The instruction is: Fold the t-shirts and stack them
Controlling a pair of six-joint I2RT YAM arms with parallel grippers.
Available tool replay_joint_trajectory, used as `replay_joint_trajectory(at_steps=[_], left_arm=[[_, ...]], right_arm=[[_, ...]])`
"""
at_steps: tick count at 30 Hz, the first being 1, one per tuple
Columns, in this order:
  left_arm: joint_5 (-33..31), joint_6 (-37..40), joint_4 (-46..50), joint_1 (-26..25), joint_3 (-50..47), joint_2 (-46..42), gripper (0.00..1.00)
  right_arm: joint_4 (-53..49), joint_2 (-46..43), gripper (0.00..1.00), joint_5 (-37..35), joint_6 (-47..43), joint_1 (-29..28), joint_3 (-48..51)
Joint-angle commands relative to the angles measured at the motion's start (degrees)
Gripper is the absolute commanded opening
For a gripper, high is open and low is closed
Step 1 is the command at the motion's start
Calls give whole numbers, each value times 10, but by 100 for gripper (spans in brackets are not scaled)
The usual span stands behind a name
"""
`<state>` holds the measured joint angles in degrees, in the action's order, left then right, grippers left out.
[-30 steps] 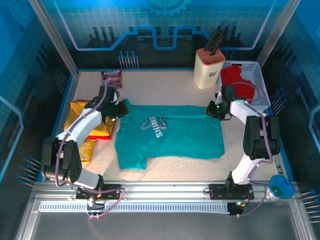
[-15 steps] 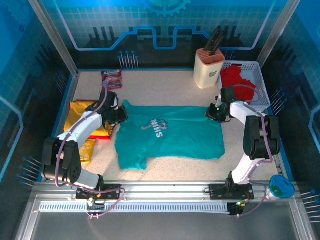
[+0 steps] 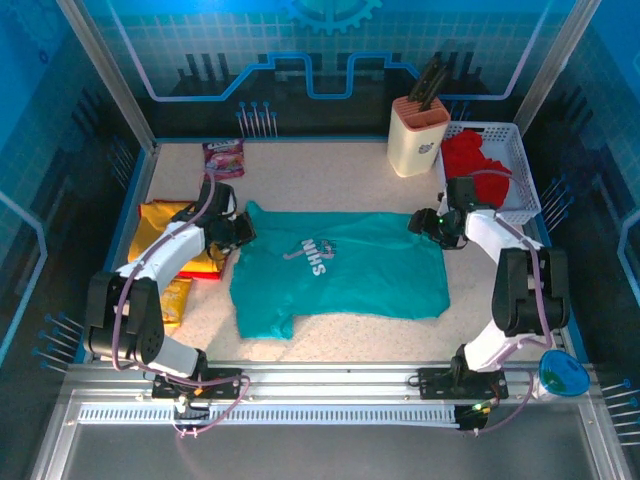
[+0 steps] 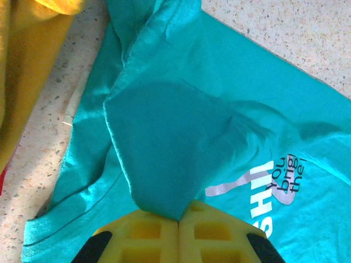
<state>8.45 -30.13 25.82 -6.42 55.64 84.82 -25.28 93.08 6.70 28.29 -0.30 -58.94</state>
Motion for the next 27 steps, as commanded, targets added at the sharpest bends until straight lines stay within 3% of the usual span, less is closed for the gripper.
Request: replay_joint_trajectory(at_steps=[1,7,12,18,27], left_arm=[[8,-5,2,10,0,8,0],[14,-6,-2,10,-3,8,0],[16,-5,-2,10,-4,11,0],[18,-6,-3,9,-5,13,0],[19,-7,-3,10,-2,17,0]], right_arm=[[-16,-19,66,-60,12,10,14],[20,-6,31,-56,31,23,49],[42,30,30,-36,39,30,46],[54,54,39,-27,45,29,25],[55,62,40,-19,52,25,-2]])
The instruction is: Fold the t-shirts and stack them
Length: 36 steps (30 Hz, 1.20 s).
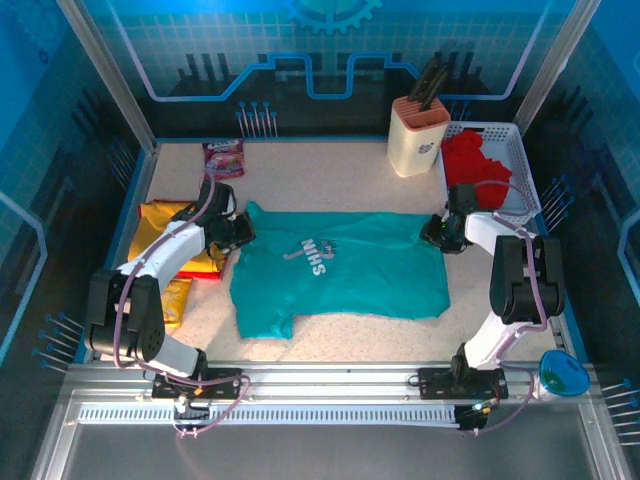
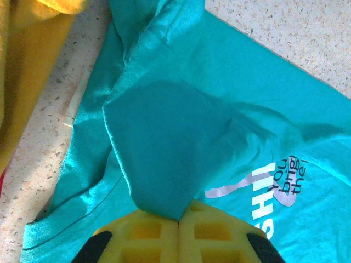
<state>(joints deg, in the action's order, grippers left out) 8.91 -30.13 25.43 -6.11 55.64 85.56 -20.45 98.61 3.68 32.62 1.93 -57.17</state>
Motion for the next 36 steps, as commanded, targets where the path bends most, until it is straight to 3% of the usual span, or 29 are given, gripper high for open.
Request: replay_joint_trajectory(at_steps=[1,10,19,23,27,36], left_arm=[[15,-7,0,7,-1,10,0],[18,-6,-2,6,-5,13,0],[15,-4,0,7,-8,13,0],[14,-1,8,7,-3,11,0],[10,6,17,10,3,6,0],[16,8,21,15,2,3,0]], right_arm=[[7,9,40,11,9,3,-21],[15,39,35,12,8,-1,-32],[12,26,24,7,7,-2,-27],[3,3,15,6,2,-1,-26],[-26,-15,0,8,-12,3,-34],[-59,-59,0,6,-33,27,-15]])
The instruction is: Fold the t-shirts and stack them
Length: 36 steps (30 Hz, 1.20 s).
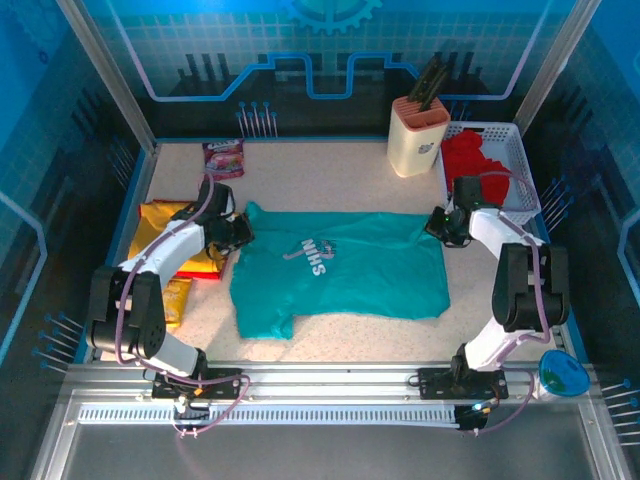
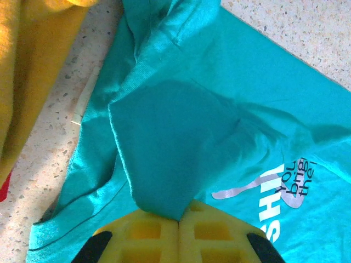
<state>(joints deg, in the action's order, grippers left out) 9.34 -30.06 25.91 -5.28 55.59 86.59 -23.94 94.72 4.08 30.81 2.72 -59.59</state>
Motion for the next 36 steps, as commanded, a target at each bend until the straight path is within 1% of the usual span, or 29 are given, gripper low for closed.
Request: replay_joint_trajectory(at_steps=[1,7,11,14,17,18,22,25,28,30,31,33,34,36], left_arm=[[13,7,16,8,2,-6,0],[18,7,17,11,2,-2,0],[20,7,18,11,3,4,0],[20,7,19,11,4,6,0],[20,7,22,11,5,8,0],[18,8,23,11,6,9,0],[-1,16,33,14,6,16,0],[-18,25,41,20,7,27,0],[-44,33,61,29,15,46,0],[-57,43,82,34,26,62,27],[-64,49,95,34,32,69,34],[-69,54,111,35,38,75,42],[-68,55,115,33,39,72,45],[-72,57,117,24,39,55,45]], right_arm=[[-27,-21,0,2,-16,23,12],[-22,-11,0,12,-18,43,29],[-28,13,6,21,-21,43,25],[-23,13,8,18,-21,43,29],[-26,10,16,13,-23,43,27],[-28,7,17,12,-24,43,27],[-27,-7,22,14,-27,43,32],[-25,-16,28,17,-29,43,37],[-23,-23,30,22,-29,43,41],[-22,-28,31,23,-28,42,43],[-22,-30,31,23,-29,43,44],[-23,-32,31,24,-29,43,42],[-23,-33,31,25,-29,43,41],[-24,-35,31,27,-27,43,39]])
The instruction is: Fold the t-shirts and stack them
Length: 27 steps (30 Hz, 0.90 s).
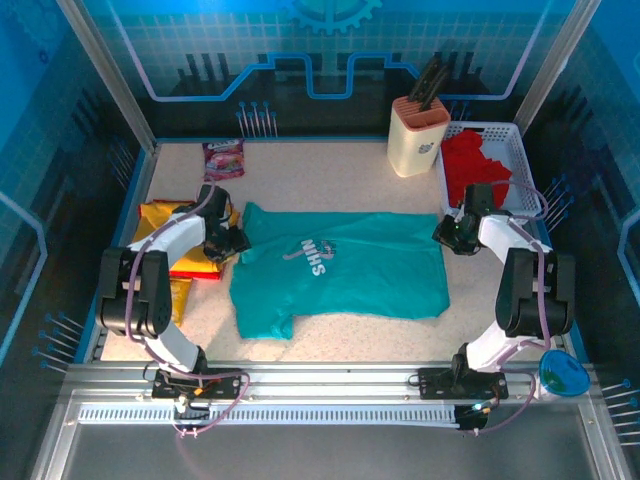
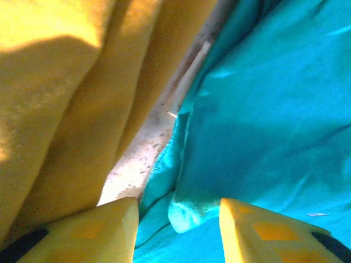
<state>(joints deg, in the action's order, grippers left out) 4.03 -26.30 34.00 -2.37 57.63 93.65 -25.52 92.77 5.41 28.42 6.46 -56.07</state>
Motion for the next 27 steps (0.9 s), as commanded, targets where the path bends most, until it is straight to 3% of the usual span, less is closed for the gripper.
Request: replay_joint_trajectory(at_steps=[1,7,11,16,20,27], left_arm=[[-23,22,35,-17,19,-26,44],[-89,48,28,-148,50,-46,34],[-95,56,-2,-195,58,0,26],[-151,79,-28,-224,75,71,32],[-195,98,-42,-235,84,98,32],[-196,107,-53,-236,86,113,31]], right_arm=[[-8,-17,31,14,-4,6,4],[-6,-23,36,22,-4,5,6],[-1,-29,43,31,-2,5,13],[0,-34,52,39,-6,5,14],[4,-37,54,43,-6,5,17],[12,-27,54,57,-1,4,18]])
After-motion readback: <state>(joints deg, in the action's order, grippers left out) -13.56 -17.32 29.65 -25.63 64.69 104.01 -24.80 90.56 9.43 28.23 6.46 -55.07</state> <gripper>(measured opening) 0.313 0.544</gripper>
